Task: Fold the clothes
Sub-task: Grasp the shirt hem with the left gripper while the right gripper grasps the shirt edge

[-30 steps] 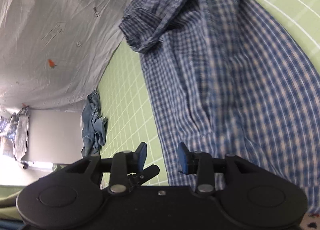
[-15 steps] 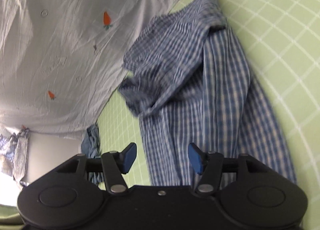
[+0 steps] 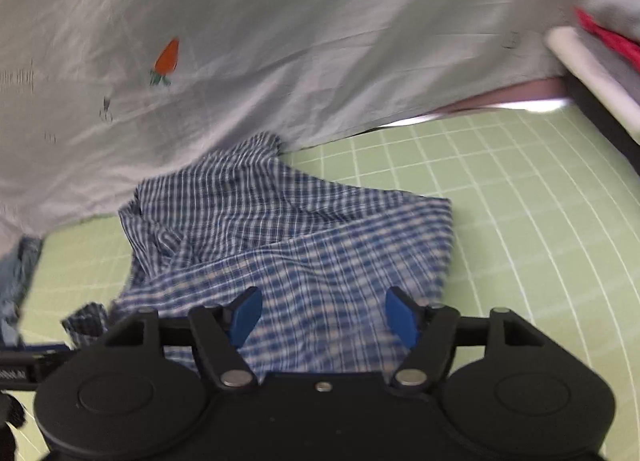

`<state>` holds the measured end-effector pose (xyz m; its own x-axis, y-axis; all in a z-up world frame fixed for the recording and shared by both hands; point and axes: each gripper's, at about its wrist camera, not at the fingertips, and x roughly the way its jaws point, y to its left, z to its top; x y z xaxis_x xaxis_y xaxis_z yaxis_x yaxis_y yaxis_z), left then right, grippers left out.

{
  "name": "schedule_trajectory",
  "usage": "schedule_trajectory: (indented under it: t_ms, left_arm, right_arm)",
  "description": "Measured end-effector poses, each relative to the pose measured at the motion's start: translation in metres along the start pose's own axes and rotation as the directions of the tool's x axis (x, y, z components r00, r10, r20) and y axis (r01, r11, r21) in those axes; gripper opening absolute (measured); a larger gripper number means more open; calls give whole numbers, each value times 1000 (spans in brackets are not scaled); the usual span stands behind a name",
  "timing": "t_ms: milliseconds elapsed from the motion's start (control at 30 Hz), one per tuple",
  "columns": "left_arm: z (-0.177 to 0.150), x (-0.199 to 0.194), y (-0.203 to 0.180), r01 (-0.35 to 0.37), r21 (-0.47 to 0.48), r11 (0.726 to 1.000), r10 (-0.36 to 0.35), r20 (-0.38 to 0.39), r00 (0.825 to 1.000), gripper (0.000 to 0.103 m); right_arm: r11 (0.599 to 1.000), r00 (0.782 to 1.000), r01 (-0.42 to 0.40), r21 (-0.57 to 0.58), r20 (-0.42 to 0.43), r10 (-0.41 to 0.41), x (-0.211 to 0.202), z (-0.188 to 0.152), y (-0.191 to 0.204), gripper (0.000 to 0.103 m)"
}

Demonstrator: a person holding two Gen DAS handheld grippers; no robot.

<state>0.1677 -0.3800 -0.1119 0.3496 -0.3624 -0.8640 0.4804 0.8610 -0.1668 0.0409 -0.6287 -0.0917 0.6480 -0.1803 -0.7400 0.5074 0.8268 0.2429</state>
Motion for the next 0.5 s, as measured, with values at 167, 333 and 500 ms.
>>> schedule_trajectory:
  t_ms: [167,333,500]
  left_arm:
    - [5,11,3,61,-14,998,-61,8,998,74]
    - [10,9,7,84,-27,996,-83,21,996,19]
    - [16,-13,17,111,-65,992,-103,104,989,11]
  right_arm:
    - [997,996,-10,-80,-88,3,40,1,6,38]
    - [996,998,-24,-82,-61,19,40,-4,5,0]
    - [999,997,-16,-48,80,20,6,9,0,0]
